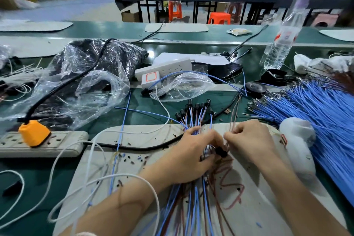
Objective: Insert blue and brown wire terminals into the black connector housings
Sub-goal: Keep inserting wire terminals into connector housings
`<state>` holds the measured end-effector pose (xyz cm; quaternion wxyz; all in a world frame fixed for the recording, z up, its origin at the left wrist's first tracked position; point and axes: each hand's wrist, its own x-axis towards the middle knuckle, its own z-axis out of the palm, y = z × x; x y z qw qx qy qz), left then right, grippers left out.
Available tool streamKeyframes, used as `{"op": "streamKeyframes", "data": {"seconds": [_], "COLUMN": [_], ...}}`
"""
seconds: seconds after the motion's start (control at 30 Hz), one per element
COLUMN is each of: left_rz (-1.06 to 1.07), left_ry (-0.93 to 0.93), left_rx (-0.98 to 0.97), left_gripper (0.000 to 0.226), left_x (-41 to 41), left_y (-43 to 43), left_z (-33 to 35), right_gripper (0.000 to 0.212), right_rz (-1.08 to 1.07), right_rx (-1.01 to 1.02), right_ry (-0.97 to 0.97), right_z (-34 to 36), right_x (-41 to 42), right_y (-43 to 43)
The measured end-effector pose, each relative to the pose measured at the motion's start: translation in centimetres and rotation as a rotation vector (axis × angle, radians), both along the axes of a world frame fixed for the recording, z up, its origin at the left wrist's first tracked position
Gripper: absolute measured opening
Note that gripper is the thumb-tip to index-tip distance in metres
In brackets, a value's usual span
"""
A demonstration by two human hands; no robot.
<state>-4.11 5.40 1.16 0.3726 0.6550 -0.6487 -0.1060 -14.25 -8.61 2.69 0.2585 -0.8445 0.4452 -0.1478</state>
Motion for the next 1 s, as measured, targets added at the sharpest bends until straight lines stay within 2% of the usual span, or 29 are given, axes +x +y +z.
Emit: {"op": "streamKeyframes", "data": {"seconds": [0.27,0.37,0.47,0.57,0.8,1.0], "left_rz": [0.005,-0.013,-0.028,-0.023,0.004,0.067], "left_ry": [0.119,0.091,0.08,0.081,0.089,0.164], "left_rx": [-0.04,-0.031,-0.027,-0.038,-0.129,-0.204], "left_gripper": [0.023,0.024,0.025,0.025,0.017,0.023], "left_x": [0.1,0.0,0.2,0.3,0.4,0.8], "left_y": [0.2,0.1,0.1,0.2,0.0,0.0], "left_z": [0.6,0.4,0.3,0.0,-0.1,0.3], "right_gripper": [0.023,0.022,0.018,0.019,0.019,0.016], "right_rz": [-0.068,-0.079,-0.118,-0.12,-0.02,0.209], "right_rx": [0.228,0.349,0.334,0.264,0.234,-0.098], "right_ry": [-0.863,-1.062,-1.141,-1.139,-1.19,-1.208], "right_z": [0.0,0.7,1.0,1.0,1.6,2.5], "right_x": [0.3,0.0,-0.1,-0.1,0.0,-0.6], "right_y": [0.0,0.1,0.3,0.1,0.8,2.6]}}
